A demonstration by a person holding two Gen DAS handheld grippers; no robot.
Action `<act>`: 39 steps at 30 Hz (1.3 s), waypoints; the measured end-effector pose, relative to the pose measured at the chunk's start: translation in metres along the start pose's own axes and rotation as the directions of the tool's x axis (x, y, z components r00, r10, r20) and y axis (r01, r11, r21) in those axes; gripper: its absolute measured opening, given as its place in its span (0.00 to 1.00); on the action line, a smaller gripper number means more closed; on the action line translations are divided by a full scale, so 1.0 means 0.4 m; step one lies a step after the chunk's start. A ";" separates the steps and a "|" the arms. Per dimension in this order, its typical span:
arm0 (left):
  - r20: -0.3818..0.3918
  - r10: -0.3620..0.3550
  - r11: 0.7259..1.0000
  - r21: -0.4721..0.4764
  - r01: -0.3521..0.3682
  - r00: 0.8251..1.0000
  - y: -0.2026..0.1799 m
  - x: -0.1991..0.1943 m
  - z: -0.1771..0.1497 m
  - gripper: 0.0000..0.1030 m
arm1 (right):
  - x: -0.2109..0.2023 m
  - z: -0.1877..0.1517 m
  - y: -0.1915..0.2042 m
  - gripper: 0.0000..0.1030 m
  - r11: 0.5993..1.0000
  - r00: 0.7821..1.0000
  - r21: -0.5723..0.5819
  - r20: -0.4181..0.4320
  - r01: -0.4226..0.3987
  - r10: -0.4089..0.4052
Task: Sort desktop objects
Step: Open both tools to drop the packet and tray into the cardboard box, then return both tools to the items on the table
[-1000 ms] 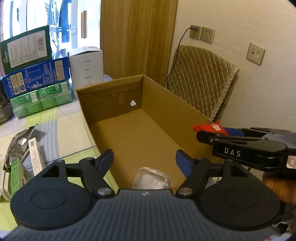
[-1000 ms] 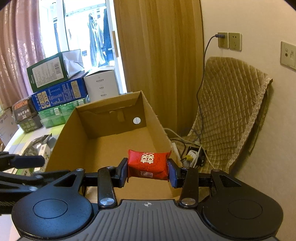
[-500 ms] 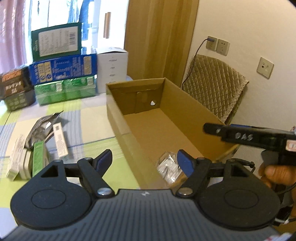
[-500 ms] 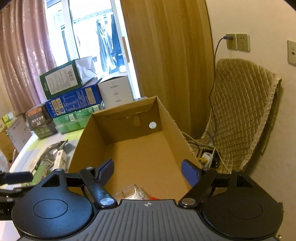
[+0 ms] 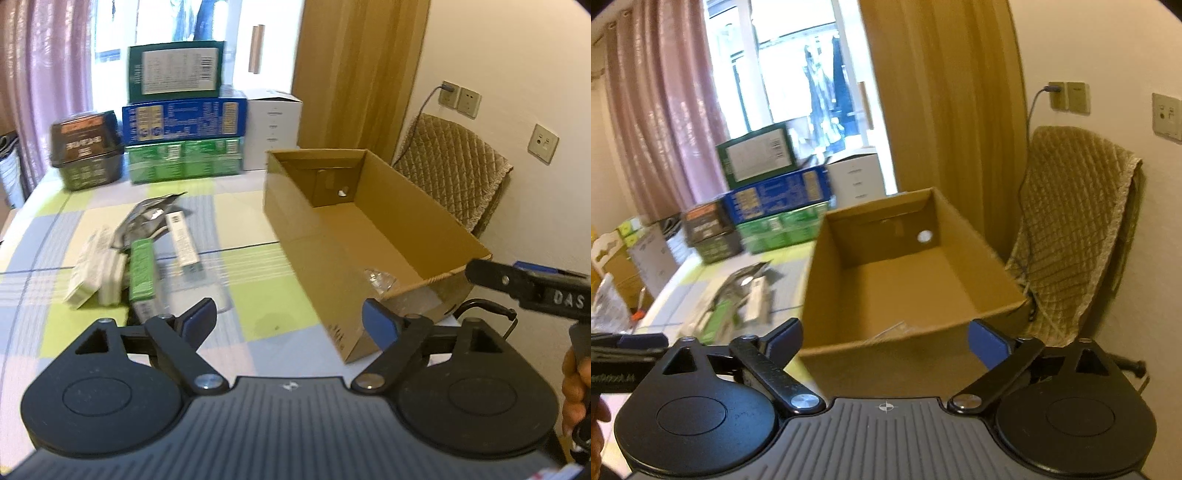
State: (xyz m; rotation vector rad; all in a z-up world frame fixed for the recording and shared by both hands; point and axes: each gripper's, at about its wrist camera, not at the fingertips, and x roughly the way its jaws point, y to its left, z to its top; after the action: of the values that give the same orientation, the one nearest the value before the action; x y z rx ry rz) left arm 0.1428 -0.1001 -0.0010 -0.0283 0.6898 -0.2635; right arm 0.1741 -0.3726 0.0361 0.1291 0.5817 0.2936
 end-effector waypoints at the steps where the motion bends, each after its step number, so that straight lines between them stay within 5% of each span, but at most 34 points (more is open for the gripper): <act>1: 0.001 0.010 1.000 -0.003 -0.010 1.000 0.012 -0.016 -0.008 0.82 | -0.006 -0.007 0.016 0.94 1.000 1.000 -0.005 -0.003 -0.008 0.008; 20: 0.000 0.242 0.960 -0.144 -0.239 0.970 0.296 -0.201 -0.113 0.90 | 0.017 -0.096 0.278 0.98 0.972 0.980 -0.150 -0.109 -0.181 0.166; 29: -0.021 0.263 0.956 -0.129 -0.263 0.965 0.359 -0.143 -0.107 0.90 | 0.080 -0.118 0.340 0.98 0.956 0.970 -0.190 -0.142 -0.222 0.197; 39: -0.080 0.247 0.959 -0.121 -0.256 0.966 0.430 0.015 -0.101 0.90 | 0.271 -0.128 0.389 0.98 0.951 0.964 -0.206 -0.181 -0.232 0.196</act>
State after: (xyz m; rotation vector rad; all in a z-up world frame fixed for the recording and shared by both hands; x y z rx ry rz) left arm 0.1612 0.0672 -0.0552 -0.0568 0.7660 0.0264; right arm 0.1949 -0.1893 -0.0315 -0.0518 0.6890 0.5835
